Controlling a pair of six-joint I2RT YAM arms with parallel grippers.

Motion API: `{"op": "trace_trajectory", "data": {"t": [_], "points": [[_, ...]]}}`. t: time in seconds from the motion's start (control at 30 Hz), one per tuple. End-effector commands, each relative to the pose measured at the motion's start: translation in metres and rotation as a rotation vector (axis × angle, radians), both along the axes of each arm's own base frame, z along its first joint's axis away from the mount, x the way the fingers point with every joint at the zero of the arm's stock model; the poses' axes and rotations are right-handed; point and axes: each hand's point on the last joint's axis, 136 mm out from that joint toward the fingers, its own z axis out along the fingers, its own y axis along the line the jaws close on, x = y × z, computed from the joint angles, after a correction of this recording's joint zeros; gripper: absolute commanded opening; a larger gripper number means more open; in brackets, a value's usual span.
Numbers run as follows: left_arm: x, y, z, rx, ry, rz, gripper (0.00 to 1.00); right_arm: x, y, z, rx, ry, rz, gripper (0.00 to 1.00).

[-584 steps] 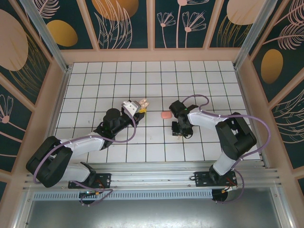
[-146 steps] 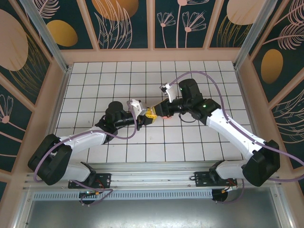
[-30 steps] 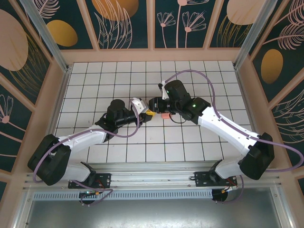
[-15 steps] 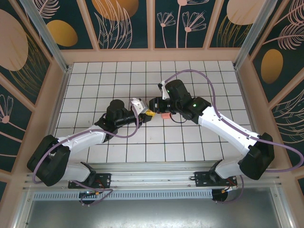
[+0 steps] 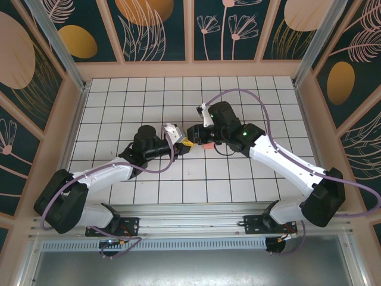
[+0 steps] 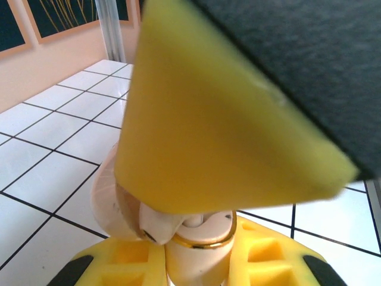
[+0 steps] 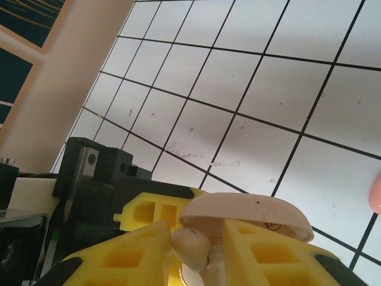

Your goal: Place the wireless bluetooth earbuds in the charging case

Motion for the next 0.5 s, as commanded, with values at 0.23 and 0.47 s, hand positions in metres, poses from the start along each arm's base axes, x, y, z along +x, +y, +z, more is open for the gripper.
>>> {"op": "trace_trajectory", "data": {"t": [0.23,0.47], "points": [[-0.009,-0.005,0.034,-0.086,-0.08,-0.051,0.11,-0.013,-0.005,-0.001,0.019,-0.013,0.058,0.32],[-0.013,-0.006,0.039,-0.101,-0.083,-0.075,0.11,-0.014,-0.001,-0.013,-0.008,0.013,0.077,0.3]]}}
